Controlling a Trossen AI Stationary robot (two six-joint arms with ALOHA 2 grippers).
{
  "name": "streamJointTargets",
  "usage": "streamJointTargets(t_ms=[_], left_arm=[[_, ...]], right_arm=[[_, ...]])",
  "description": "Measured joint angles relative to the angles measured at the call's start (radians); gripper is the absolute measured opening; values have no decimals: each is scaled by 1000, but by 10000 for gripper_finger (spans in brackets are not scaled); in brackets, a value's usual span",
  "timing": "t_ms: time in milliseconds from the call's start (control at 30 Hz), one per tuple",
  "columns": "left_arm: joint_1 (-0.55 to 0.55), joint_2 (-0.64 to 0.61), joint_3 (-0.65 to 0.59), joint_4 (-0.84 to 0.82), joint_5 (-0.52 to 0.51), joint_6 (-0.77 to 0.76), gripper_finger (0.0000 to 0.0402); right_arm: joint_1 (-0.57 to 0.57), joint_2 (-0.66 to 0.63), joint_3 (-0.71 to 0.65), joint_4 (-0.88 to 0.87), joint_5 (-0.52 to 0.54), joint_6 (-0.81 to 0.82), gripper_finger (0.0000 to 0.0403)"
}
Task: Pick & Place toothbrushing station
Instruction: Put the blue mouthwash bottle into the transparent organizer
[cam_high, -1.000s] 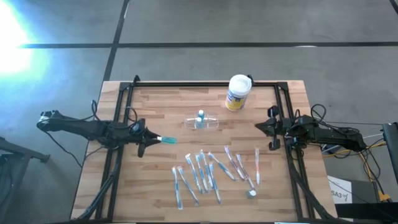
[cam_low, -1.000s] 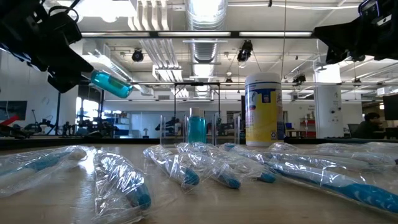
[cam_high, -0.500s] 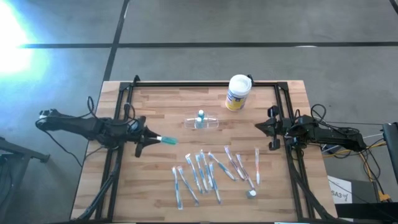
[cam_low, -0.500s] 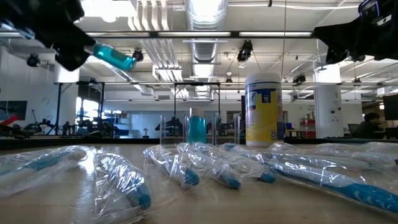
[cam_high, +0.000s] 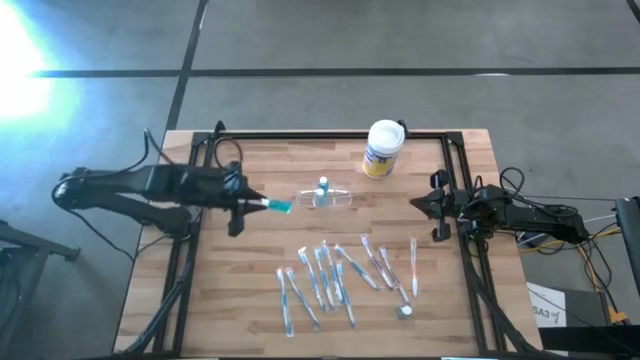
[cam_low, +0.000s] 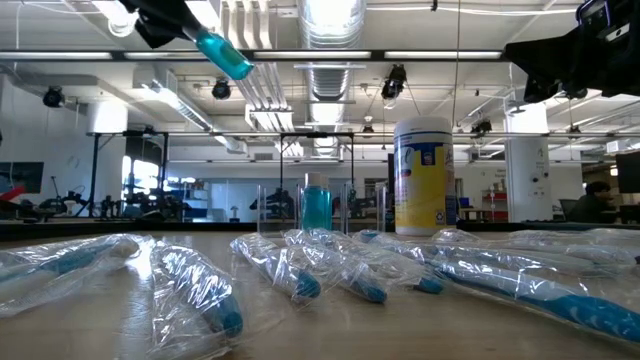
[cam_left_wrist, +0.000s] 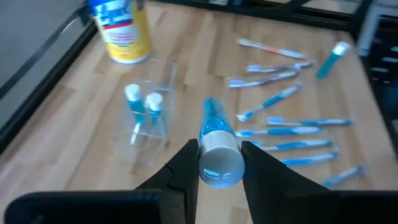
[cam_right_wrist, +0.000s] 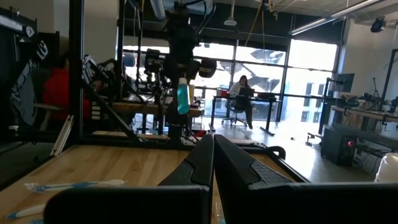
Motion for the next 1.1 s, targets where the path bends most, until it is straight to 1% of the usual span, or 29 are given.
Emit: streamJointTargets(t_ms=[167,300,467,567,667,800,967,1100], left_arm=[[110,110,99,-31,18,34,96],[181,215,194,-80,58,126,96],[231,389,378,-172,71,189,96],[243,505,508,-231,95,241,96],[244,624,640,-301,99,329,96],[244,766,782,-381,114,437,96],[244,910,903,-450,113,489,96],[244,995,964,-500,112,547,96]], right_arm=[[0,0,0,0,0,1,8],[0,0,0,0,0,0,8],[0,0,0,0,0,-4,8],[0,0,0,0,0,-24,8],[0,0,0,0,0,-29,8],[0,0,0,-1,0,-34,8],[0,0,0,-24,0,-50,8],[0,0,0,-24,0,-56,8]])
